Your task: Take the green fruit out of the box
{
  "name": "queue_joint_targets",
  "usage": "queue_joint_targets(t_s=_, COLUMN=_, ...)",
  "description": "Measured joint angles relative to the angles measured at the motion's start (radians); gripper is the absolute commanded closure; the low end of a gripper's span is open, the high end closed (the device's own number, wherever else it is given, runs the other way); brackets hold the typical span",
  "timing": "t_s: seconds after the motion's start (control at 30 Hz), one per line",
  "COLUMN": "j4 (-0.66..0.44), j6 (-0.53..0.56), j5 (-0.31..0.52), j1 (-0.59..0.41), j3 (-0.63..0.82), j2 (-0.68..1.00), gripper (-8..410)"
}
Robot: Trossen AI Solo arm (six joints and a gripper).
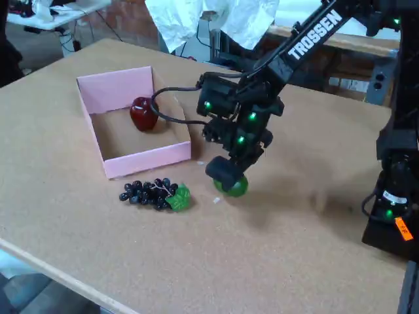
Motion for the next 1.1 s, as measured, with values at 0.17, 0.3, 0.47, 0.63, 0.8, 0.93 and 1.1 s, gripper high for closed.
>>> queue_joint_targets(t_s=0.17, j4=0.000, j6=0.000, j5=0.000, j1=0.000, j3=0.000, j2=0.000, gripper=180)
queue_joint_targets(t_s=0.3, j4=0.001, j6=-0.001, j5=-0.001, j1=0.000, j3=0.000, j2=0.000, gripper=179)
queue_joint_targets(t_s=0.47, j4=0.001, j6=0.000, j5=-0.004, j1=0.000, j3=0.000, j2=0.000, gripper=178)
queue_joint_targets(t_s=0.63, j4=-0.008, j6=-0.001, j5=-0.011, j1=0.000, j3=0.000, j2=0.000, gripper=158)
queue_joint_targets(t_s=0.8, j4=-0.016, j6=-0.002, j5=-0.015, j1=0.000, j3=0.000, j2=0.000, gripper=124)
queue_joint_targets(t_s=0.93, j4=-0.019, j6=-0.005, j5=-0.015, j1=0.000, j3=0.000, j2=0.000, gripper=109)
queue_joint_targets(t_s=1.1, j4=-0.019, j6=-0.005, j5=-0.015, j1=0.000, j3=-0.001, j2=0.000, gripper=108)
